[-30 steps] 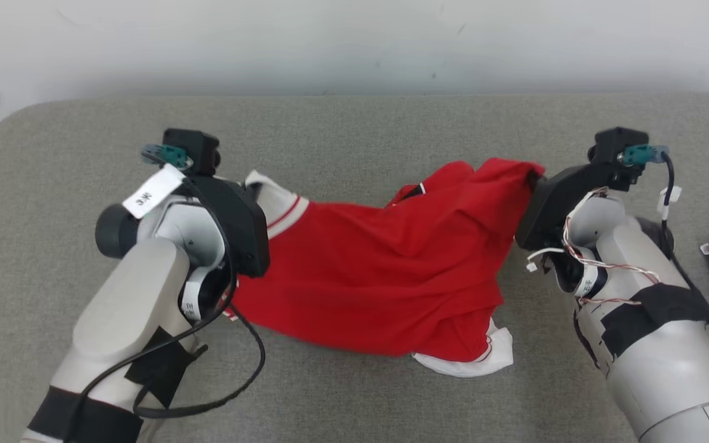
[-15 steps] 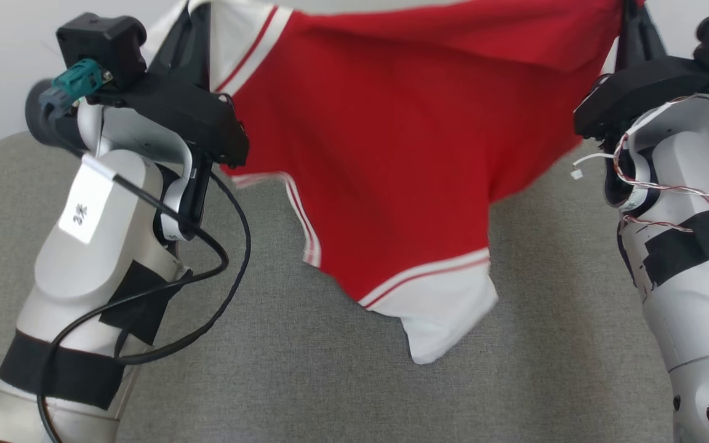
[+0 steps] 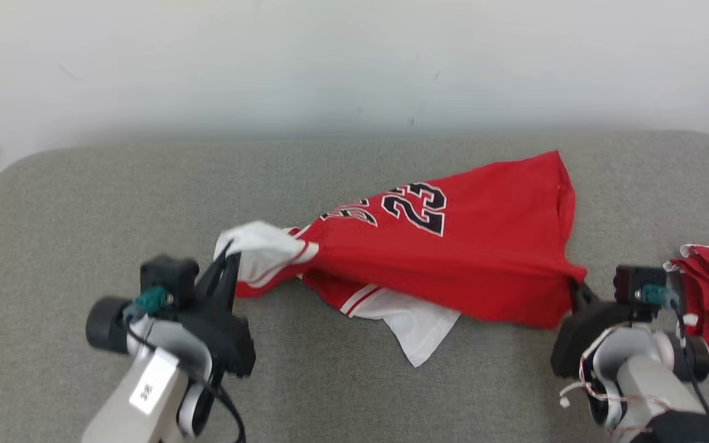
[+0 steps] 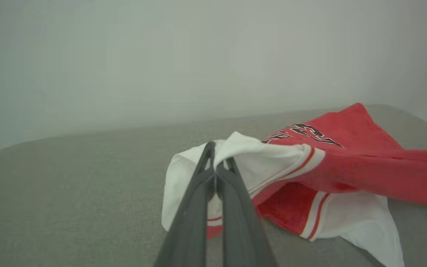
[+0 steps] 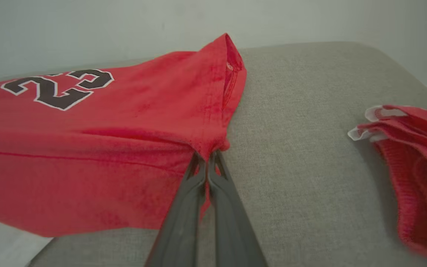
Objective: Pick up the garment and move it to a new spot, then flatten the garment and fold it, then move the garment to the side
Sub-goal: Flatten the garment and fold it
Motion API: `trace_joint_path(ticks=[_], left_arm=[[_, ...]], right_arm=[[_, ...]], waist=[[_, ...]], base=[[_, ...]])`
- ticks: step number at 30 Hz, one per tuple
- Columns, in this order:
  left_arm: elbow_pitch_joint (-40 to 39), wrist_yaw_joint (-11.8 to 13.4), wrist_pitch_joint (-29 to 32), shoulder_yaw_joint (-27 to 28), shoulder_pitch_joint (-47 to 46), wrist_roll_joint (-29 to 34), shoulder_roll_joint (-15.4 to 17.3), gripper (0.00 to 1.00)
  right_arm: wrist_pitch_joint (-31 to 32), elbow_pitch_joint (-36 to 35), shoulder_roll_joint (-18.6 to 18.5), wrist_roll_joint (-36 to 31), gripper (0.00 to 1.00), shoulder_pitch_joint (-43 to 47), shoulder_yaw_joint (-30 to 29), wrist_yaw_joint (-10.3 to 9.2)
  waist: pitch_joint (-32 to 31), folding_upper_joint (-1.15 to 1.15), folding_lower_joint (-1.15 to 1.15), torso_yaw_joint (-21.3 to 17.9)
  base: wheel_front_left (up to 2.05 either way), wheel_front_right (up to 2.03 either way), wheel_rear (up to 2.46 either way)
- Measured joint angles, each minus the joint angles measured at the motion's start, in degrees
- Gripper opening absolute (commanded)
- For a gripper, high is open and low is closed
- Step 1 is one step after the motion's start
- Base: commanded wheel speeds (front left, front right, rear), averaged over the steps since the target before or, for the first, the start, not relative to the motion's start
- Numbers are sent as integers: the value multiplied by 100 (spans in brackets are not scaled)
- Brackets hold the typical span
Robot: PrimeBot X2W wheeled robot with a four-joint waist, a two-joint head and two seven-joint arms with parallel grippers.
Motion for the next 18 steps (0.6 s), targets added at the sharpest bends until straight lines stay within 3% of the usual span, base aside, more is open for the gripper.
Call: trace_joint_path(ticks=[16,17,18], left_arm=[[-307,116,-144,-85,1199,-162,99,0],[-323,133,-144,-93,1240,-162,103,17],[-328,167,-143,-100,1271,-159,105,49]], right_arm=[[704,-555,57,254,0,1072,51,156],[749,-578,63,255,11,1098,52,153],[754,-604,64,255,72,1120,51,152]], waist=[[-342,0,1,-43],[-347,0,1,-41],[-346,0,1,-40]], base=[[0,0,0],[0,0,0],[0,0,0]])
